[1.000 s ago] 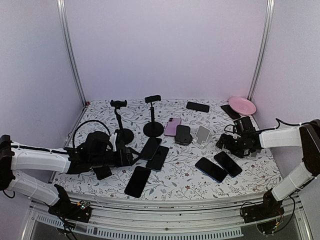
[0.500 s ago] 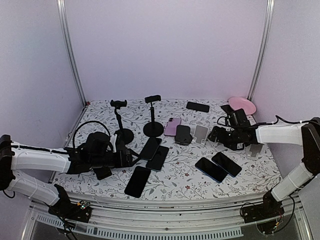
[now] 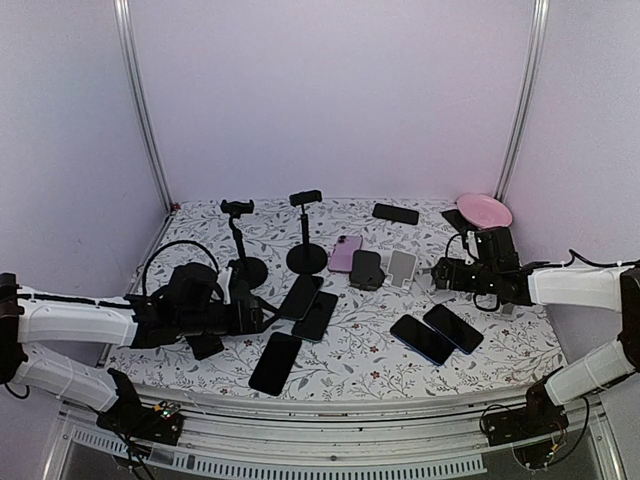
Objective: Place the phone on the phone stand
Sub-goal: Adjust the phone at the center of the board.
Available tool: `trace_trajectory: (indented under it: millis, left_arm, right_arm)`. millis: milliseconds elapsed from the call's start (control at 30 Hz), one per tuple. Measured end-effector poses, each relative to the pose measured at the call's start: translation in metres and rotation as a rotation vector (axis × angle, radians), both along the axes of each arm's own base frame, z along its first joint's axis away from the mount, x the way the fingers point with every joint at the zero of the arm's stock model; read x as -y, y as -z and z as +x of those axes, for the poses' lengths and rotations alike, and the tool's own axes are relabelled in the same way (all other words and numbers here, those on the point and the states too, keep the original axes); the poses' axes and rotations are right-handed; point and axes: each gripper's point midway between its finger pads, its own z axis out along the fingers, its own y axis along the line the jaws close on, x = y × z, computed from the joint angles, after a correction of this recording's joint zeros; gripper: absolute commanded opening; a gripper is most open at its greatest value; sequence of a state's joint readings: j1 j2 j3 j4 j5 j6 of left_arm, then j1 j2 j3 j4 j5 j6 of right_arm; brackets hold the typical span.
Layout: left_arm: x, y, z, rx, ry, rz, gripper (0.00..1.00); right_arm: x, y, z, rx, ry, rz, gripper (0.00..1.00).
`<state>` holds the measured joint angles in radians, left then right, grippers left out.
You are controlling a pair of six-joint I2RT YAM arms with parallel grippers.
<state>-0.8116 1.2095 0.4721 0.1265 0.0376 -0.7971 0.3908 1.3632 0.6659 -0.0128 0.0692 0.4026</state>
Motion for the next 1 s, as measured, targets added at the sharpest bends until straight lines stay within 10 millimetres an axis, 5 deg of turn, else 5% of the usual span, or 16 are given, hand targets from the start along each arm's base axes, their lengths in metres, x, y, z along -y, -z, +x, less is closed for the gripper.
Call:
trace_trajectory:
  millis: [500,1000]
  left_arm:
    - [-0.004,-0.008,-0.004,0.008,0.003,-0.004,0.97]
    - [-0.006,-0.017,-0.006,0.022,0.004,-0.018,0.97]
  right_arm:
    - [-0.021,-0.007,0.023,0.152,-0.22,-0.135,0.93]
    - [-0.002,0.001,0.027,0.08,-0.196,-0.139,0.99]
